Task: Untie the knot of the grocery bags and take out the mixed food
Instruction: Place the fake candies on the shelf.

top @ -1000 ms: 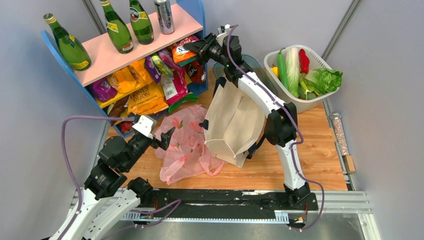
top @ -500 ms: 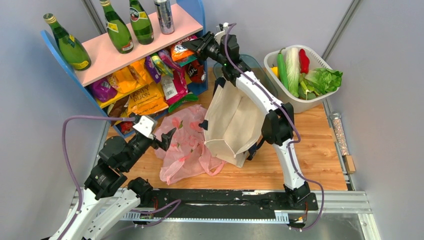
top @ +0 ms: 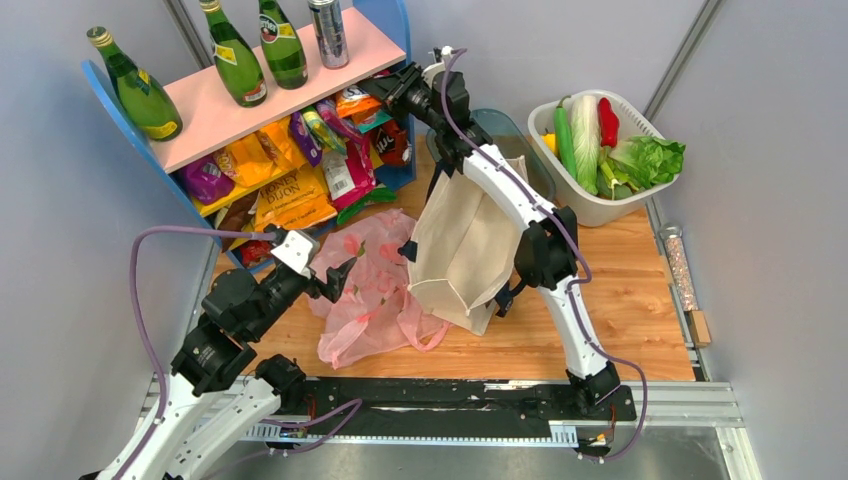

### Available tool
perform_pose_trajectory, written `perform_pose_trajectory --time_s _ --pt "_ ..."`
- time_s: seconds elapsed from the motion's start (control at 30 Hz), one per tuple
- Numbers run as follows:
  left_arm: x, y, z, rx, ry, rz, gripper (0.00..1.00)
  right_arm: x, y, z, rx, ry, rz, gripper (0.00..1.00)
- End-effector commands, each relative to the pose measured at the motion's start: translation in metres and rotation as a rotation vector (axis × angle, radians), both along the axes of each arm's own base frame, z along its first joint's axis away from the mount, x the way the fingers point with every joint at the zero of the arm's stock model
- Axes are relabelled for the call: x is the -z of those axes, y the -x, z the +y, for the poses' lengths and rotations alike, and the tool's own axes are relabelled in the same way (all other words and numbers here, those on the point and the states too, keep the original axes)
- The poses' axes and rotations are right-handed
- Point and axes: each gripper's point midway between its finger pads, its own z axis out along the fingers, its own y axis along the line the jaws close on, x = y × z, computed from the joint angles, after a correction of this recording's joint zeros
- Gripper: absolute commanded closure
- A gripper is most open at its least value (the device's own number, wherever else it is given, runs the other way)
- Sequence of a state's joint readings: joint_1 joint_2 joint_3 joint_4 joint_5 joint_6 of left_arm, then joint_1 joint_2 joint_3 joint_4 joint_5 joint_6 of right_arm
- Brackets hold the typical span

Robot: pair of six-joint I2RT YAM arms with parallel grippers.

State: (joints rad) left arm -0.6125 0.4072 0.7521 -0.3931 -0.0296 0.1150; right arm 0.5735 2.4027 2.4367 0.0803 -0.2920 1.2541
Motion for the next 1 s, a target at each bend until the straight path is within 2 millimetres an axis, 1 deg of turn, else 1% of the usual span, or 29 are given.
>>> perform_pose_trajectory --time_s 0.0,0.13,0.27,0.43,0.7,0.87,0.97 --pt "-0.001 -0.001 -0.003 0.016 -0.007 -0.009 0.0 -0.077 0.012 -0.011 0.054 -0.145 -0.188 0.85" --pt "-0.001 -0.001 -0.003 0.017 -0.007 -0.008 0.0 -0.074 0.009 -0.011 0.065 -0.138 -0.182 0.82" --pt "-0.002 0.0 -0.003 0.017 -0.006 -0.011 0.0 -0.075 0.01 -0.011 0.065 -0.136 -0.189 0.7" --pt "-0.001 0.0 -0.002 0.017 -0.008 -0.01 0.0 -0.076 0.013 -0.014 0.069 -0.125 -0.197 0.6" --pt "-0.001 0.0 -0.003 0.017 -0.009 -0.01 0.0 -0.077 0.022 -0.014 0.058 -0.116 -0.215 0.49" --pt "0.0 0.0 -0.003 0.017 -0.011 -0.008 0.0 -0.077 0.03 -0.017 0.068 -0.11 -0.222 0.46" --pt "0.0 0.0 -0.003 0.018 -0.011 -0.008 0.0 -0.076 0.035 -0.019 0.071 -0.108 -0.226 0.4"
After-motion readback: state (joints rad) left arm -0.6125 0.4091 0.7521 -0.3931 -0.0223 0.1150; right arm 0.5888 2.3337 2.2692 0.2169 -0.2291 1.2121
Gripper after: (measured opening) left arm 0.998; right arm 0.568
